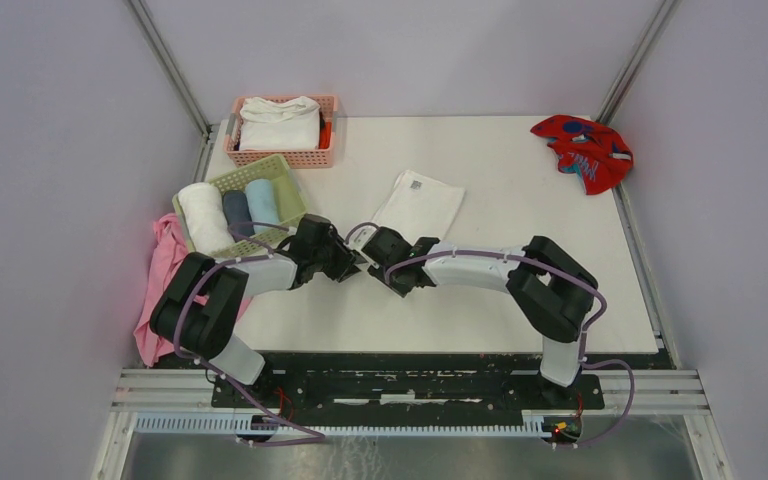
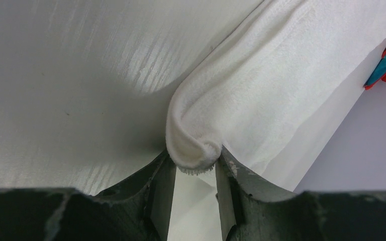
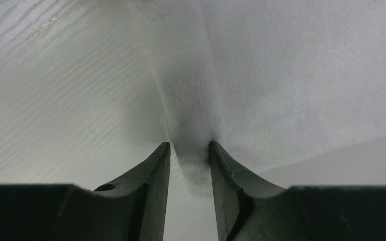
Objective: Roll the towels
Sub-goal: Roll the towel at the center of the board.
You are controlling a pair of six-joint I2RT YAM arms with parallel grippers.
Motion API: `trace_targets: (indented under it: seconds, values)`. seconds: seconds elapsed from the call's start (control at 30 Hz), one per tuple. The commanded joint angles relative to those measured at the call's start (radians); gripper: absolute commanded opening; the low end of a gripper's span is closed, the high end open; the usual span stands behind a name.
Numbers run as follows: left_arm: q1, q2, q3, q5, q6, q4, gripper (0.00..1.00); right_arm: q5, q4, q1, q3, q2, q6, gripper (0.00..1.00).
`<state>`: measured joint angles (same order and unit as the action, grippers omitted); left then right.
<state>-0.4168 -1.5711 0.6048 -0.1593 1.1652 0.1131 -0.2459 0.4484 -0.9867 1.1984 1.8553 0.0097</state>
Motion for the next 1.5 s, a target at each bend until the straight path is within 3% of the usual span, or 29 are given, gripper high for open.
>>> trace_targets:
  seconds: [0.0, 0.4, 0.73, 0.9, 1.1, 1.3, 1.47]
  values:
    - [0.001, -0.061, -0.03, 0.133, -0.055, -0.227, 0.43, -0.046, 0.04, -0.004, 0.035, 0.041, -0.015, 0.43]
    - [0.051, -0.067, 0.019, 0.162, -0.103, -0.318, 0.43, -0.055, 0.118, 0.0, 0.002, 0.083, 0.014, 0.4]
    - [0.064, -0.176, 0.119, 0.151, -0.192, -0.399, 0.36, -0.066, 0.158, -0.003, 0.024, 0.129, 0.016, 0.38]
    - [0.064, -0.175, 0.108, 0.139, -0.211, -0.409, 0.36, -0.067, 0.191, -0.013, 0.047, 0.144, 0.02, 0.26]
    - [0.077, -0.022, 0.055, 0.148, -0.205, -0.455, 0.41, 0.312, 0.238, -0.013, 0.096, 0.089, 0.062, 0.01]
    - [0.081, 0.139, 0.083, 0.155, -0.202, -0.533, 0.65, 0.678, 0.184, 0.048, 0.095, 0.023, 0.104, 0.0]
    - [0.082, 0.275, 0.084, 0.123, -0.179, -0.532, 0.77, 1.002, 0.011, 0.224, 0.022, 0.007, 0.235, 0.0]
